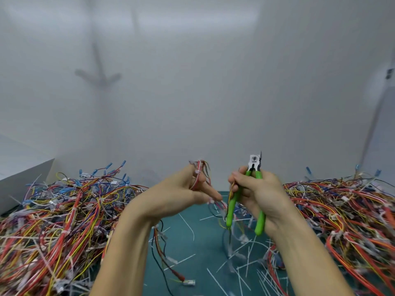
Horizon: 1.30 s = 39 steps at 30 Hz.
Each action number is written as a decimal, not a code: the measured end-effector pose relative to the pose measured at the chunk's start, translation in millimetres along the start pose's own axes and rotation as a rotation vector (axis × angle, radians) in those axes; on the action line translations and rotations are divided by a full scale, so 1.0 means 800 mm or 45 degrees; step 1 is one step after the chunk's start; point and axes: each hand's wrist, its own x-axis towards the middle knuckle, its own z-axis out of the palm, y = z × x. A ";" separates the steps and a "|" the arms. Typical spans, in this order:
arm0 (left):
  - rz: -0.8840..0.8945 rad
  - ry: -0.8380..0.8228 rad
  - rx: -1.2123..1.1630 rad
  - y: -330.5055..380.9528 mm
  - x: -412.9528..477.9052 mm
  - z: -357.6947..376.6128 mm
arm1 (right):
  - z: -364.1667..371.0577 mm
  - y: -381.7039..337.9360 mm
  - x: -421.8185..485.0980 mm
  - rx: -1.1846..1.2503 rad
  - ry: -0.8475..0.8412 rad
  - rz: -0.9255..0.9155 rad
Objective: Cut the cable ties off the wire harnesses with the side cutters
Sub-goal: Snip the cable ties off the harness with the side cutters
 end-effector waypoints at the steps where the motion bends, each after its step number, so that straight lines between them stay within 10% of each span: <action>1: -0.001 -0.074 0.010 0.001 -0.001 0.002 | 0.000 -0.002 0.000 0.120 0.017 0.017; 19: 0.037 -0.082 -0.172 -0.006 -0.001 -0.002 | 0.000 -0.005 0.003 0.458 -0.010 0.046; 39: -0.051 0.697 -1.195 -0.004 0.007 -0.023 | 0.020 0.002 -0.010 -1.148 -0.087 -0.261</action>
